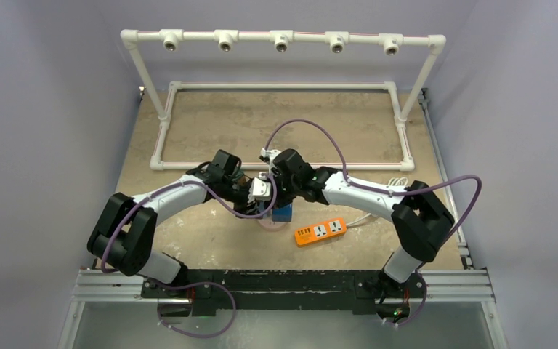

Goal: Insert the plug

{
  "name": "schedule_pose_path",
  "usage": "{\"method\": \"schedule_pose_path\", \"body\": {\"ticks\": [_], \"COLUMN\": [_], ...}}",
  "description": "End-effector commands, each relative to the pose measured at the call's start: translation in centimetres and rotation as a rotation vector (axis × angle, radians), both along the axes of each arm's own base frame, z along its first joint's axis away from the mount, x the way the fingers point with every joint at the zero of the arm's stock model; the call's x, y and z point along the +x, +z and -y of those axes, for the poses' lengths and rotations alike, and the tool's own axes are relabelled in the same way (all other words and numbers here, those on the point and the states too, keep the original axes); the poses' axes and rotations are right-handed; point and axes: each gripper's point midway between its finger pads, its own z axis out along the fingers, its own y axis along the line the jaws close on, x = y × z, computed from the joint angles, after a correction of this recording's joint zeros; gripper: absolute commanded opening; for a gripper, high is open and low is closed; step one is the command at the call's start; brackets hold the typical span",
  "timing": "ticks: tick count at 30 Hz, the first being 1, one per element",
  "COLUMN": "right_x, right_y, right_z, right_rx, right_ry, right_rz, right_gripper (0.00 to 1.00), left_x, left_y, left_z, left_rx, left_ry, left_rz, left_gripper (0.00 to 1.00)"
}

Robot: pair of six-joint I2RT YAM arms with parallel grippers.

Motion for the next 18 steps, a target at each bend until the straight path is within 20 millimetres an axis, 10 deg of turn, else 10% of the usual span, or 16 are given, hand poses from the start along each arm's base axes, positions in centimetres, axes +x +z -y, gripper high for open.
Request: {"method": "schedule_pose_path", "body": {"ticks": [1,10,18], "right_x": [1.2,1.8,1.7], "right_y": [1.1,5.8,7.4], "right_z": [0.1,-0.2,2.5], "right_rx": [0.039,0.166,0.141], "right_ry": [-0.076,-0.101,-0.157], "right_rz": [0.071,0.083,0.11], "right_gripper": [0.0,0.0,0.44], "left_x": [-0.3,-0.4,-0.4], "left_y": [-1.9,-2.4,-2.7], "left_z": [-1.0,-0.7,-1.4], "left_rx": [0.117,0.174,0.239], "left_ry": [-0.002,-0.045,-0.045], "left_rz": [0.013,0.038,0.039], "left_gripper": [0.44,0.44,0.43]}}
